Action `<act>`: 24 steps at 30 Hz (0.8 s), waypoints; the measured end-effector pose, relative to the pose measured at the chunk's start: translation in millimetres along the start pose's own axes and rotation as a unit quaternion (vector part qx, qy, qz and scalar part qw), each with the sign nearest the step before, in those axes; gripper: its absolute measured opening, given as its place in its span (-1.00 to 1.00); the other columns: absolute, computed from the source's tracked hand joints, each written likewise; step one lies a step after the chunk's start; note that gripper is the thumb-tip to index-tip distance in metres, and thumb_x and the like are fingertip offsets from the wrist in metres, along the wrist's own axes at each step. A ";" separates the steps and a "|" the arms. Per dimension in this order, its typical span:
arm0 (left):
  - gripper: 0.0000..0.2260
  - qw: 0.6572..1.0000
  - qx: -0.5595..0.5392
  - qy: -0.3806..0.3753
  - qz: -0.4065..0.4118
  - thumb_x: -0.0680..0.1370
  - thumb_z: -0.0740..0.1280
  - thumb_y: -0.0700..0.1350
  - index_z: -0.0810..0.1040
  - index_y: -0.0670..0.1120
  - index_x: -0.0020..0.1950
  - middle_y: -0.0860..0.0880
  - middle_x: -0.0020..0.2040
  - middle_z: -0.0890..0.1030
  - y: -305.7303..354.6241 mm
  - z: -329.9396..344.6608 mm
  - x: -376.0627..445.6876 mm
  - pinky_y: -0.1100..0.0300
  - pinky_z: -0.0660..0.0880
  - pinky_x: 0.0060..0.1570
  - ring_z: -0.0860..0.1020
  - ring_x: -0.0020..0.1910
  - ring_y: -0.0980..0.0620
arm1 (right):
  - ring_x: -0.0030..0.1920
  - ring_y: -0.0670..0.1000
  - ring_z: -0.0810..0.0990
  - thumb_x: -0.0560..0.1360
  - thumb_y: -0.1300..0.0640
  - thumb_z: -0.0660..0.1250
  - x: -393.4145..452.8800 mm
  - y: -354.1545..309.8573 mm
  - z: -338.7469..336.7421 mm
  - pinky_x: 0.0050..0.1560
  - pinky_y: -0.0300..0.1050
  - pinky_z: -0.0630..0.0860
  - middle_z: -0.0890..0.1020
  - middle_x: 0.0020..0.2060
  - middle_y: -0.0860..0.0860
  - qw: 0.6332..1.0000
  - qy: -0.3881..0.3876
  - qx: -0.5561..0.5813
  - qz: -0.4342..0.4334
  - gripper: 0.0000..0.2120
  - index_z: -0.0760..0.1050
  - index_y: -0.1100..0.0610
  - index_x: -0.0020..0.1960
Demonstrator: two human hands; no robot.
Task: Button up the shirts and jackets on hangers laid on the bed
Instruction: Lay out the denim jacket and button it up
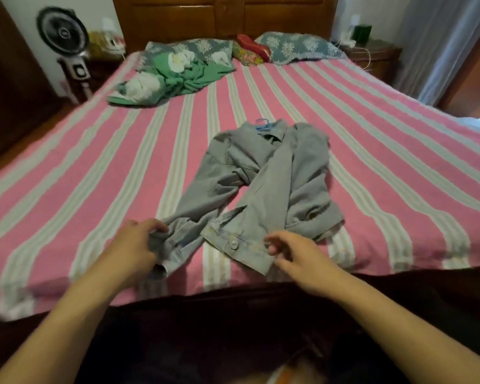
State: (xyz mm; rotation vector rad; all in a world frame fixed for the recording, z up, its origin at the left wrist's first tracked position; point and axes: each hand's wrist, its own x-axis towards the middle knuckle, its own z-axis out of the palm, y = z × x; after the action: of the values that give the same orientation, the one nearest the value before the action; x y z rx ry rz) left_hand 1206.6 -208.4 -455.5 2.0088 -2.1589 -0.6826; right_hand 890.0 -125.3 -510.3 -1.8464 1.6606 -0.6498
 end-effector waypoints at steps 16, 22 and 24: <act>-0.58 0.985 0.131 0.073 0.083 0.63 0.16 0.25 0.50 0.05 0.35 -0.08 0.38 0.44 56.5 60.0 28.3 -0.12 0.25 0.35 0.31 0.37 -0.18 | -0.17 0.12 0.46 0.33 0.05 0.40 36.8 -42.7 36.5 -0.12 0.01 0.28 0.50 -0.27 -0.01 0.893 0.125 -0.412 -0.127 -0.87 0.65 0.04 -0.15; -0.86 0.967 0.057 0.203 0.145 0.46 0.45 0.03 0.59 0.01 -0.09 -0.12 0.35 0.42 67.3 79.4 11.0 -0.24 0.14 0.45 0.27 0.40 -0.22 | -0.28 0.12 0.57 0.28 0.16 0.34 10.6 -34.2 7.3 -0.28 -0.03 0.40 0.52 -0.31 -0.05 0.943 0.155 -0.287 -0.071 -0.61 0.69 -0.06 0.06; -0.88 0.936 -0.040 0.251 0.245 0.46 0.44 -0.10 0.51 -0.06 -0.12 -0.09 0.18 0.50 79.8 93.6 -8.0 -0.06 0.35 0.28 0.41 0.25 -0.13 | -0.32 0.10 0.52 0.28 0.19 0.32 -3.1 -35.2 -1.3 -0.29 -0.01 0.46 0.44 -0.34 -0.06 0.949 0.199 -0.233 -0.073 -0.58 0.71 -0.03 0.09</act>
State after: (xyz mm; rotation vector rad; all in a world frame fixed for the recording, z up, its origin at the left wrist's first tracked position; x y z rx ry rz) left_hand 1098.7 -176.0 -505.6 1.3187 -2.1230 -0.1552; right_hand 914.1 -119.8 -485.0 -2.3047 2.0904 -0.7819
